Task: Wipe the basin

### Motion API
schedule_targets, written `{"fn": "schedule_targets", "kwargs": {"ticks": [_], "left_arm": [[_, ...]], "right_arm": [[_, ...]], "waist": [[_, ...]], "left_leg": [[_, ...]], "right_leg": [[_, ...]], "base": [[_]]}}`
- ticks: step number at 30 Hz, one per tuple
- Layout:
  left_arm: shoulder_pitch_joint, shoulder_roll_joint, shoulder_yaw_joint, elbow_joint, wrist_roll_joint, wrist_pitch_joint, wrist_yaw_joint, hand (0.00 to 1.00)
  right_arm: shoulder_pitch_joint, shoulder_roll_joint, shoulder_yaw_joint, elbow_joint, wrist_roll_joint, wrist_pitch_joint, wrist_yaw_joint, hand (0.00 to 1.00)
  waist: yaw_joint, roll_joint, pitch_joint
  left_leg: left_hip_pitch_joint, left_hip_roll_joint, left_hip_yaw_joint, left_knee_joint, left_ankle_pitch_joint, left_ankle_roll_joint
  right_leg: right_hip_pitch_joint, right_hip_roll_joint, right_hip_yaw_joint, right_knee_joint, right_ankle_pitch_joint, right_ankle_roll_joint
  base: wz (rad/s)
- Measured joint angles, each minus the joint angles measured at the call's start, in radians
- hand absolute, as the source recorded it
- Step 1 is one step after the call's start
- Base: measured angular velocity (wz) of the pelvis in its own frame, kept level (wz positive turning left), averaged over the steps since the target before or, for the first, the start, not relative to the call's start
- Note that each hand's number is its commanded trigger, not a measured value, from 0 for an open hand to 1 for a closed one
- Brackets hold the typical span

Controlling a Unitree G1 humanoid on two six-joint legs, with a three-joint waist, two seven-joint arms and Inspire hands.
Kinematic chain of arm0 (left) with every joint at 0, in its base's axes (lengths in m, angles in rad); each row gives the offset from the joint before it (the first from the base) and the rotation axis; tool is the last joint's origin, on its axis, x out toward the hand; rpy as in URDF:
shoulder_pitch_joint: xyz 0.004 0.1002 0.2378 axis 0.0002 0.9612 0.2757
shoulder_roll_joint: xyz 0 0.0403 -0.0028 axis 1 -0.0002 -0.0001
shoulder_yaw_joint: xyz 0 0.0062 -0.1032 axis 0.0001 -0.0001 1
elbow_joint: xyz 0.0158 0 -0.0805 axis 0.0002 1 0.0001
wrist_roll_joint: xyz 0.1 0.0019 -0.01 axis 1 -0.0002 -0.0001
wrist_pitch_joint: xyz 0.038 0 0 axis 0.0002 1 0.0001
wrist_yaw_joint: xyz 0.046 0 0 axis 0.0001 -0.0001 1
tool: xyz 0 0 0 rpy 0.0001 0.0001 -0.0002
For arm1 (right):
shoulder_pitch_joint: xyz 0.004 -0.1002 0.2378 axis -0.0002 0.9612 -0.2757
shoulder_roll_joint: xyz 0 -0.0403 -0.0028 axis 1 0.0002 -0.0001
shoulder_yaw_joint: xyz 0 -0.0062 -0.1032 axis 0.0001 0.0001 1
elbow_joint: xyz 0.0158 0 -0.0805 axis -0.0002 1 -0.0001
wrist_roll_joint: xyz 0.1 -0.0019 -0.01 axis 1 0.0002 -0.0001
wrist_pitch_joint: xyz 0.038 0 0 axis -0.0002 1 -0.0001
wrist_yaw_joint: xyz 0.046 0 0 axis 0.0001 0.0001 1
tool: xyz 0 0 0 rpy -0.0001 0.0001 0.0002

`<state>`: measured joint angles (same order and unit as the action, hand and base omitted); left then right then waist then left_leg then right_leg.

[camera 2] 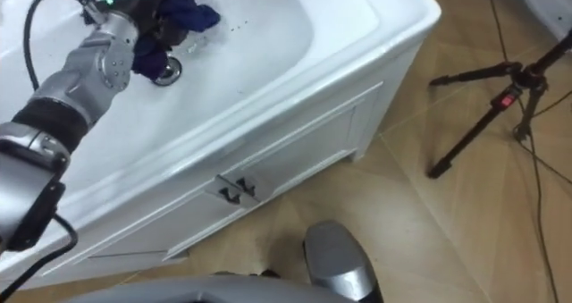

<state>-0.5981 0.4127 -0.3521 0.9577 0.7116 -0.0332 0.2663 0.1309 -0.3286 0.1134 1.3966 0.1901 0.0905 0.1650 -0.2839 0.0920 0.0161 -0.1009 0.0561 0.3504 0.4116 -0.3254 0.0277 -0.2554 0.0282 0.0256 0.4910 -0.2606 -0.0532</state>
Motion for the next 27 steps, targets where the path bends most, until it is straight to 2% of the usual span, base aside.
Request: {"fn": "schedule_targets", "kwargs": {"ticks": [2,3,4,7,9,12,14,16,18,21,24,27], "left_arm": [[0.010,0.008,0.012,0.000,0.003,0.021,0.000,1.00],[0.015,0.017,0.037,0.000,0.014,0.031,0.000,1.00],[0.016,0.024,0.048,0.001,0.024,0.036,0.000,1.00],[0.045,0.079,0.105,0.003,0.038,0.067,0.000,1.00],[0.050,0.084,0.123,0.005,0.058,0.091,0.000,1.00],[0.067,0.084,0.161,0.002,0.144,0.116,-0.010,1.00],[0.095,0.084,0.195,-0.002,0.178,0.128,-0.017,1.00],[0.152,0.086,0.226,-0.028,0.188,0.150,-0.022,1.00],[0.179,0.090,0.239,-0.030,0.189,0.162,-0.036,1.00],[0.182,0.093,0.262,-0.042,0.192,0.157,-0.044,1.00],[0.184,0.108,0.273,-0.050,0.195,0.158,-0.065,1.00],[0.214,0.125,0.277,-0.076,0.198,0.161,-0.066,1.00]], "right_arm": [[0.013,0.003,-0.029,-0.001,-0.003,0.006,0.004,0.00],[0.013,0.003,-0.056,-0.001,-0.023,0.015,0.000,0.00],[0.013,0.003,-0.064,-0.002,-0.039,0.015,0.000,0.00],[0.021,0.002,-0.099,-0.009,-0.090,0.015,-0.001,0.00],[0.035,0.003,-0.107,-0.026,-0.113,0.017,0.001,0.00],[0.043,0.007,-0.117,-0.034,-0.124,0.021,0.000,0.00],[0.049,0.014,-0.130,-0.038,-0.132,0.021,0.000,0.00],[0.064,0.016,-0.140,-0.054,-0.131,0.023,-0.001,0.00],[0.083,0.016,-0.145,-0.073,-0.132,0.028,0.000,0.00],[0.093,0.015,-0.182,-0.078,-0.163,0.038,0.000,0.00],[0.091,0.015,-0.228,-0.082,-0.183,0.042,-0.001,0.00],[0.086,0.015,-0.238,-0.087,-0.195,0.043,-0.007,0.00]], "waist": [[0.026,0.001,-0.0035],[0.046,0.004,-0.0090],[0.055,0.003,-0.0089],[0.071,0.001,-0.0129],[0.077,0.002,-0.0139],[0.109,0.006,-0.0165],[0.117,0.008,-0.0174],[0.126,0.016,-0.0231],[0.131,0.015,-0.0234],[0.152,0.013,-0.0238],[0.155,0.013,-0.0236],[0.158,0.019,-0.0259]], "left_leg": [[0.008,0.000,-0.006,-0.011,0.003,-0.004],[0.015,-0.001,-0.011,-0.028,0.005,-0.008],[0.024,-0.001,-0.011,-0.037,0.005,-0.009],[0.075,-0.001,-0.041,-0.059,0.009,-0.014],[0.097,-0.001,-0.055,-0.069,0.009,-0.015],[0.127,0.000,-0.052,-0.085,0.010,-0.016],[0.144,0.000,-0.051,-0.097,0.011,-0.018],[0.152,-0.001,-0.050,-0.106,0.011,-0.018],[0.161,-0.001,-0.050,-0.113,0.011,-0.018],[0.165,0.000,-0.051,-0.120,0.011,-0.018],[0.165,0.000,-0.052,-0.120,0.011,-0.018],[0.165,0.003,-0.052,-0.120,0.012,-0.019]], "right_leg": [[0.014,0.001,-0.003,-0.017,0.003,-0.001],[0.020,0.005,-0.004,-0.031,0.010,-0.001],[0.027,0.006,-0.004,-0.036,0.012,-0.001],[0.089,0.008,-0.020,-0.075,0.013,-0.002],[0.122,0.009,-0.029,-0.100,0.014,-0.002],[0.154,0.012,-0.028,-0.121,0.018,0.000],[0.172,0.013,-0.029,-0.133,0.020,0.001],[0.183,0.014,-0.028,-0.148,0.023,0.004],[0.188,0.015,-0.026,-0.150,0.023,0.004],[0.199,0.014,-0.030,-0.149,0.024,0.004],[0.200,0.016,-0.027,-0.159,0.025,0.004],[0.204,0.024,-0.028,-0.186,0.038,0.001]], "base": [[0.09],[0.00],[0.00],[0.15],[0.22],[-0.01],[0.00],[0.00],[0.00],[0.00],[-0.01],[-0.06]]}}
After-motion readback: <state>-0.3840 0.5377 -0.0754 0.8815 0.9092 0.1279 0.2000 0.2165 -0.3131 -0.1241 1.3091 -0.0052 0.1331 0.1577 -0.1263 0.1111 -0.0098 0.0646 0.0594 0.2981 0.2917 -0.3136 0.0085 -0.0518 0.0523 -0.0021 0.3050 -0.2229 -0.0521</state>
